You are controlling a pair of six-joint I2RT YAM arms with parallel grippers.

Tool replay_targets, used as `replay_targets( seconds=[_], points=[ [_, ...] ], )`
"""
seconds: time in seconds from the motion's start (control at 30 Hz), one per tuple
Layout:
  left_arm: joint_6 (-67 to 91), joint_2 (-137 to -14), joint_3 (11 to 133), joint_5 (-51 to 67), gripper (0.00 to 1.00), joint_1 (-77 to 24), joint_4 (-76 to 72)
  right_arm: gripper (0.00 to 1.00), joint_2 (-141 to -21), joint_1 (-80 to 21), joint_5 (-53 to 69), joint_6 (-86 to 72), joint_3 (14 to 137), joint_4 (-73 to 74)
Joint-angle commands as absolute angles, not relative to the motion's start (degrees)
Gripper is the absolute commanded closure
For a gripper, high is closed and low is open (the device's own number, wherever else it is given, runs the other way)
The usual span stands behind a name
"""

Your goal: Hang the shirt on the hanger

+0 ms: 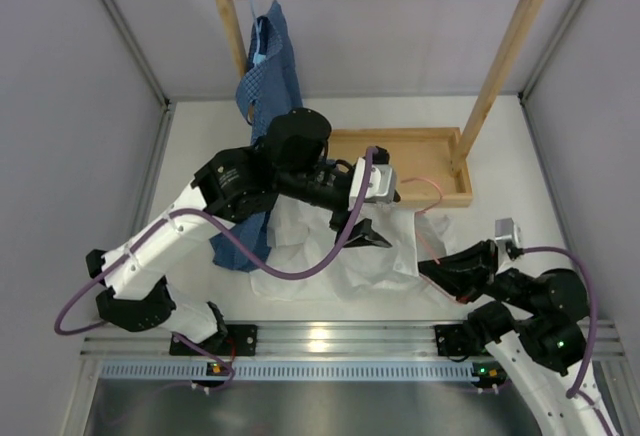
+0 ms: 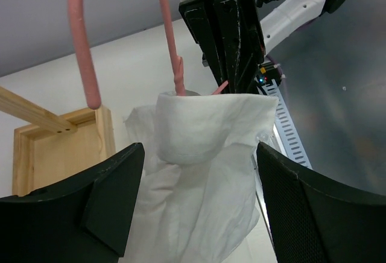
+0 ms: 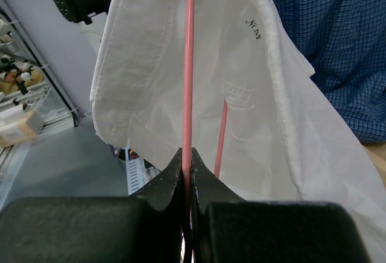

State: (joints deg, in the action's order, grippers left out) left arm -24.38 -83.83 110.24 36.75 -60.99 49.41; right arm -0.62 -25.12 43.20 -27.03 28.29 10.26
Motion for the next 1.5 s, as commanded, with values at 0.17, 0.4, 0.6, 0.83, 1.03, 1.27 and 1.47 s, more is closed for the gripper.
replay_targets(
  seconds=[0.17,0.4,0.6,0.83,1.03,1.27,1.47],
  points=[
    [-23.2,-87.5,113.6,47.6,0.34,-60.8,50.4,1.00,3.5,-25.4,50.4,-26.5,31.4,3.4],
    [-23.0,-88.3,113.5,51.3,0.73,-60.7,50.4,1.00,3.0,-25.5,51.8,-25.7,32.4,3.3],
    [-23.0,-88.9,114.2,56.0,0.64,-60.7,50.4,1.00,2.4,-25.5,53.2,-26.4,31.6,1.9],
    [-20.1,-89.5,114.3,56.4,0.69,-60.8,47.1,1.00,1.2,-25.4,56.3,-27.0,31.6,0.6],
    [-16.9,-88.9,113.0,56.9,0.74,-60.8,41.9,1.00,1.4,-25.4,57.0,-26.3,31.3,1.7],
    [-15.6,-87.6,109.8,58.0,0.70,-60.8,38.6,1.00,1.2,-25.4,56.1,-24.4,31.2,3.7],
    [-16.1,-88.0,108.5,59.6,0.89,-60.8,38.5,1.00,0.5,-25.4,56.0,-24.5,31.9,3.3]
  ],
)
